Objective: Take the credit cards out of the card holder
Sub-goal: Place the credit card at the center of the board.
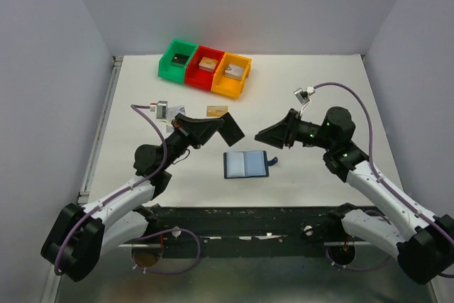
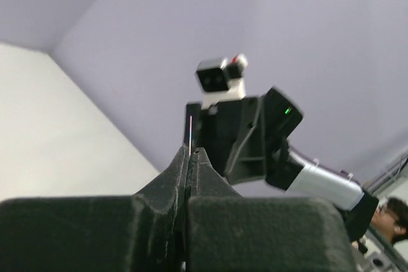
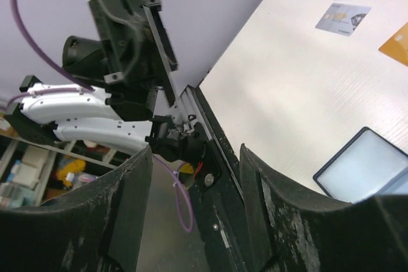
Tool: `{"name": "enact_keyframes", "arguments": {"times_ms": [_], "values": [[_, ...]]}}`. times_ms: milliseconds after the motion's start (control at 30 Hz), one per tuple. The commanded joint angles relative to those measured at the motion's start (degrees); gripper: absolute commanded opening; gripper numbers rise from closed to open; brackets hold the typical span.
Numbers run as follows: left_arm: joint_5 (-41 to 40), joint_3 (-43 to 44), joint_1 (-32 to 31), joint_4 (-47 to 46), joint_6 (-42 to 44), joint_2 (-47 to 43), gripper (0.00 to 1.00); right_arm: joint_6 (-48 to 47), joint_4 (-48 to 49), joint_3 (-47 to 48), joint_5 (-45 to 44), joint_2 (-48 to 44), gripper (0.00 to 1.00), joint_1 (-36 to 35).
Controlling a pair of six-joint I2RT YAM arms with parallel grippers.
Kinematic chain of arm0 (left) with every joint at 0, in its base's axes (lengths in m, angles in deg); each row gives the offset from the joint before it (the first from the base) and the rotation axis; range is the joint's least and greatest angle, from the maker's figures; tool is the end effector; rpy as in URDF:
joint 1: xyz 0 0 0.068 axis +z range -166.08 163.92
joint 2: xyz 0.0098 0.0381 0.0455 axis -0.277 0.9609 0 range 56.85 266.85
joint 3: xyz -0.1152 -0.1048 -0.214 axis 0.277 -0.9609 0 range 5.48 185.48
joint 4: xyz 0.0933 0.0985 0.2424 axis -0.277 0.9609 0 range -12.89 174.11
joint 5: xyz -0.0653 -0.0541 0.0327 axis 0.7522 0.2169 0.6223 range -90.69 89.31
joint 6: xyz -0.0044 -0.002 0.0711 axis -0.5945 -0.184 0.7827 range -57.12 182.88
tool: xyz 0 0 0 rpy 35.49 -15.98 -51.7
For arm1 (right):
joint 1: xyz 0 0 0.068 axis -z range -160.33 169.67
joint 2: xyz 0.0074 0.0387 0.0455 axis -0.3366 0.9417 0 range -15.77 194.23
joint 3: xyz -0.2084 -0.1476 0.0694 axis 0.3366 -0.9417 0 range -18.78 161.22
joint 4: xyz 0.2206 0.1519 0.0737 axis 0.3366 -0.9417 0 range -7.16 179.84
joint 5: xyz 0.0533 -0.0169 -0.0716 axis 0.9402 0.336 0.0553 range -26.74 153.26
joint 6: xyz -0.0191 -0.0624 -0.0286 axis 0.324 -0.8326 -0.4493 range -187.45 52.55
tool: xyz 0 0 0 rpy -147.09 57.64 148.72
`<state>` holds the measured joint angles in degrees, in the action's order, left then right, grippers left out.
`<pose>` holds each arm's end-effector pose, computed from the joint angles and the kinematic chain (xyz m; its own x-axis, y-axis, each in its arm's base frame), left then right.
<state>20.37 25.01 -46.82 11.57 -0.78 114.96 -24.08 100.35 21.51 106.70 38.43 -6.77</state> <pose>0.1973 -0.1419 0.2721 -0.5012 -0.6749 -0.5415 0.6830 0.0756 -0.7265 0.2111 0.1501 0.3090 -0.6827 0.2174 -0.6976 -0.6453 0.2685 0.7152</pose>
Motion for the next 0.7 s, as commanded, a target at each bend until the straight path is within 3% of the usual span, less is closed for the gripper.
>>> {"name": "enact_keyframes", "arguments": {"times_ms": [0,100,400,667], "values": [[-10.1,-1.0,0.2,-7.3,-3.8,-1.5,0.00,11.5,19.4,-3.6,0.9,3.5,0.64,0.0],[-10.4,-0.7,0.0,-8.2,-4.3,-0.9,0.00,14.8,25.0,-4.0,0.9,5.7,0.68,-0.4],[-10.4,-0.1,-1.0,-10.3,-4.7,1.7,0.00,11.1,20.3,2.4,0.0,10.4,0.69,-6.3],[-10.4,-0.2,-1.4,-10.7,-4.6,2.1,0.00,10.2,18.5,4.1,-0.6,13.4,0.50,-7.8]]}}
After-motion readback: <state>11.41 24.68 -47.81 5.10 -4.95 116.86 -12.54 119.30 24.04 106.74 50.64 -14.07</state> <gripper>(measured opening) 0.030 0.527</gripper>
